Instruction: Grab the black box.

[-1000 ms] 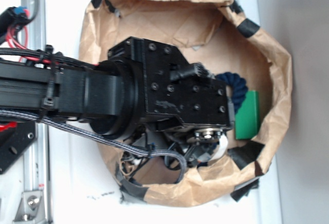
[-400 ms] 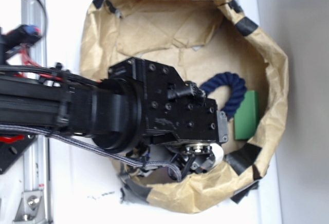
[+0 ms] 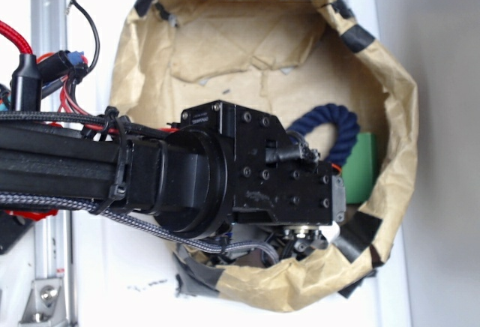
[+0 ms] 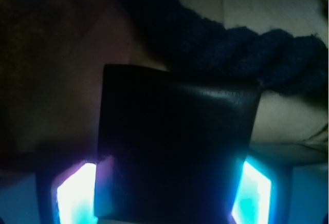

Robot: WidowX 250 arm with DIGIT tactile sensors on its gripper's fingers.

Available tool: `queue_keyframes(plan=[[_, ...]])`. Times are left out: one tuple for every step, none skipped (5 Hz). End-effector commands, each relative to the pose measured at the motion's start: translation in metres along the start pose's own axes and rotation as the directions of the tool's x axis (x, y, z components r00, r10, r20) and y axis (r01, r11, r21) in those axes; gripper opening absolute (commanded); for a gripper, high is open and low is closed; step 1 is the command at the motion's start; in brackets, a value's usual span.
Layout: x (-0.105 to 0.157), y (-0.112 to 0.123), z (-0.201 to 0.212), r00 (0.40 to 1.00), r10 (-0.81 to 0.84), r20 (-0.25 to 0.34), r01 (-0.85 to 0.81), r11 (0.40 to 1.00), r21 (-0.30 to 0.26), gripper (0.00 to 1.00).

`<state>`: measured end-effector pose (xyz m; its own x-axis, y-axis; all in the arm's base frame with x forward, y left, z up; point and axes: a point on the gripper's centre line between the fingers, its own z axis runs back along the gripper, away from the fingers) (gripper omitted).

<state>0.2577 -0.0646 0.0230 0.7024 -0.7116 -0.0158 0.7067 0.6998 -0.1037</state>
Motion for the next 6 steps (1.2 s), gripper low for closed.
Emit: queue_keyframes(plan=[[-0.053,0.029,0.093,0.969,0.243,0.047,-0.247,0.96,0.132,0.0],[-0.091,0.04,0.128,0.9,0.425,0.096,-0.435,0.889,0.142,0.0],[-0.089,0.027,0.155,0.87,0.465,0.16,-0.482,0.872,0.086,0.0],[-0.088,0.021,0.172,0.778,0.61,0.149,-0.624,0.778,0.074,0.0],[-0.078,0.029,0.163,0.713,0.688,0.135,-0.698,0.714,0.054,0.0],[-0.071,0.029,0.155,0.711,0.687,0.151,-0.699,0.714,0.041,0.0]])
